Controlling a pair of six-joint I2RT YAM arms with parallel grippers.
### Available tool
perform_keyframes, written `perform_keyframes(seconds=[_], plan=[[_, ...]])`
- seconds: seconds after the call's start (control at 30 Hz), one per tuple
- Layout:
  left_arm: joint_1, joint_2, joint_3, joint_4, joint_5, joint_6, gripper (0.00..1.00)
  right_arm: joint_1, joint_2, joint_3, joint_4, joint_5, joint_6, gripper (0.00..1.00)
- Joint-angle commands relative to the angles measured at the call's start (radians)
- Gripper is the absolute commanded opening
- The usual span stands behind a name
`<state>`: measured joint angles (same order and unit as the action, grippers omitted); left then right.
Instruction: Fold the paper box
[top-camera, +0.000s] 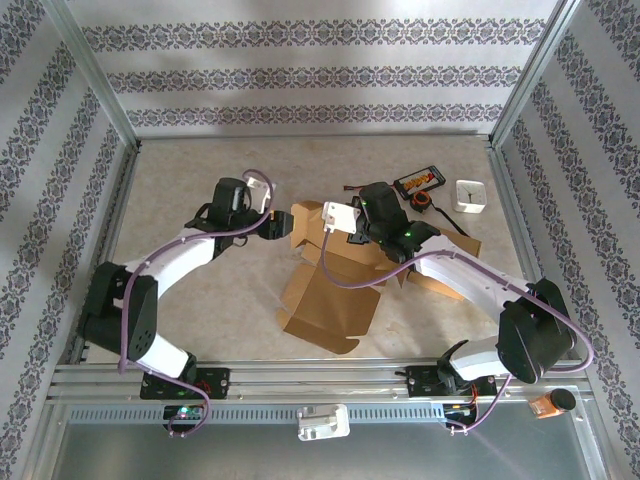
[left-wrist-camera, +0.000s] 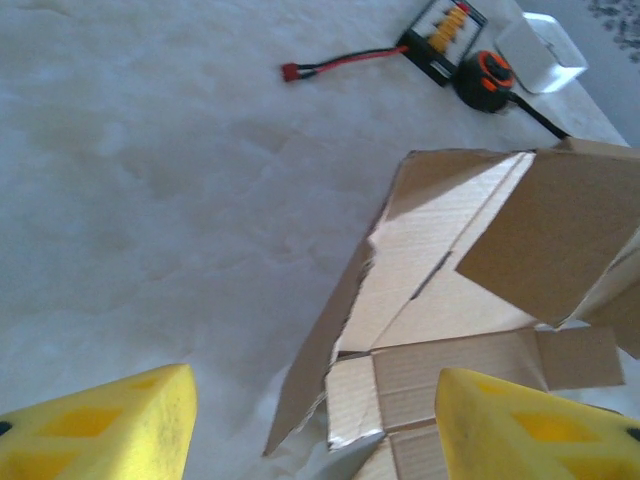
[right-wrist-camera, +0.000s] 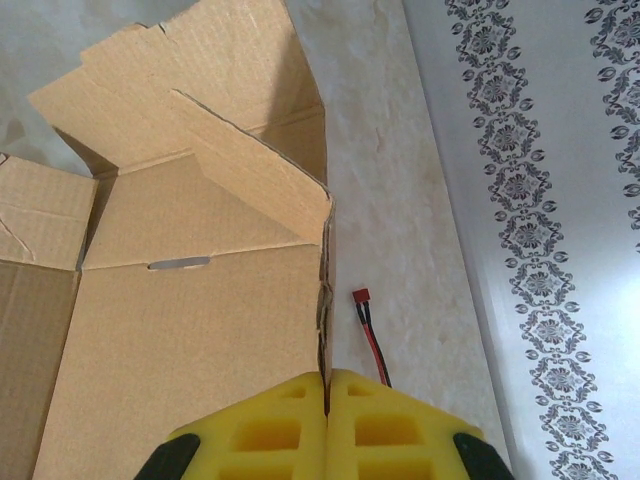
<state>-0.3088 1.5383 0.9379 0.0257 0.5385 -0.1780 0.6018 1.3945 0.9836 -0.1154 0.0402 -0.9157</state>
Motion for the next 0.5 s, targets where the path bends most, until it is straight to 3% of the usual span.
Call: perform_keyframes(seconds=[0.0, 0.23, 0.4, 0.47], plan=[[0.039, 0.049, 0.033, -0.006, 0.13, 0.013, 0.64, 0.003, -0.026, -0.005, 0.013, -0.022, -0.007, 0.0], [0.069, 0.179, 0.089, 0.029, 0.273, 0.012, 0.53, 0.003, -0.016, 0.002, 0.008, -0.029, -0.005, 0.0], [0.064, 0.214, 0.102, 0.061, 0.313, -0.006, 0.36, 0.009, -0.006, 0.016, 0.024, -0.018, -0.004, 0.0], [0.062, 0.2, 0.104, 0.065, 0.3, -0.008, 0.22, 0.013, 0.005, 0.029, 0.038, -0.004, -0.013, 0.0]])
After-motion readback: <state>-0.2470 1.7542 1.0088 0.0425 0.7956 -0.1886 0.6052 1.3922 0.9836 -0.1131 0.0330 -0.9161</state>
